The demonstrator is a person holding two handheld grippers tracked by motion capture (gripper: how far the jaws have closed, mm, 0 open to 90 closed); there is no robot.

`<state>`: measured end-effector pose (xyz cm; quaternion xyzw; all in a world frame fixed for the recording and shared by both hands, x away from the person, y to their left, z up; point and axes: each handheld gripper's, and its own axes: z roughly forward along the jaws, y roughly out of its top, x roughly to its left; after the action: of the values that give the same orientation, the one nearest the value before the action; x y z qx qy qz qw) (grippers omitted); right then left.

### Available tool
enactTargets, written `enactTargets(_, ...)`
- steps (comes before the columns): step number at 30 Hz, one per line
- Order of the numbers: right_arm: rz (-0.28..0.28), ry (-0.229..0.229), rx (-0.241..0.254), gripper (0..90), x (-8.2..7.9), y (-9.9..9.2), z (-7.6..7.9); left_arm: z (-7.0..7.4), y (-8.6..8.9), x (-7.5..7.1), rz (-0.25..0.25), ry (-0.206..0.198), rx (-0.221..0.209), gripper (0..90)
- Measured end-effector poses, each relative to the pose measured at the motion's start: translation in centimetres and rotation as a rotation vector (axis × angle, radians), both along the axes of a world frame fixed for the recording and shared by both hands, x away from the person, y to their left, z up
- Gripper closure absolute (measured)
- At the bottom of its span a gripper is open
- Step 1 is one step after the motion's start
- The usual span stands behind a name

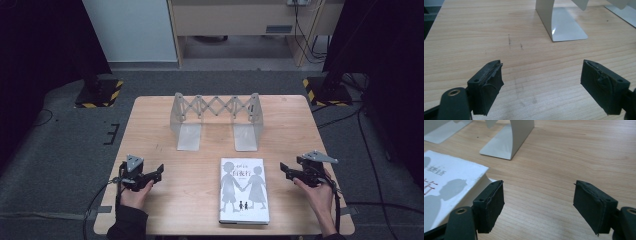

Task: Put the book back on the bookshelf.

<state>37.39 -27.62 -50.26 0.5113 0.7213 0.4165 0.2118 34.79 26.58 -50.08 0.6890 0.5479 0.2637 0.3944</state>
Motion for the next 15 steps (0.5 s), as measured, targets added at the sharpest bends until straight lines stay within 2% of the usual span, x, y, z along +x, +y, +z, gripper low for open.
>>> enactTargets(5,0.022,-0.012,0.012,26.8,-0.3,0.3,0.6,0.2,-0.6,-0.1,-0.028,-0.009,0.016,16.0)
enactTargets(8,0.03,-0.026,0.021,26.5,-0.4,0.6,0.7,0.3,-1.0,-0.2,-0.045,-0.014,0.009,16.1)
enactTargets(13,0.051,-0.024,0.03,26.4,-0.5,1.2,0.9,0.3,-1.7,-0.3,-0.078,0.002,0.0,18.0)
enactTargets(15,0.061,-0.02,0.047,26.0,-0.6,1.5,1.0,0.3,-2.1,-0.3,-0.093,0.006,-0.004,18.3)
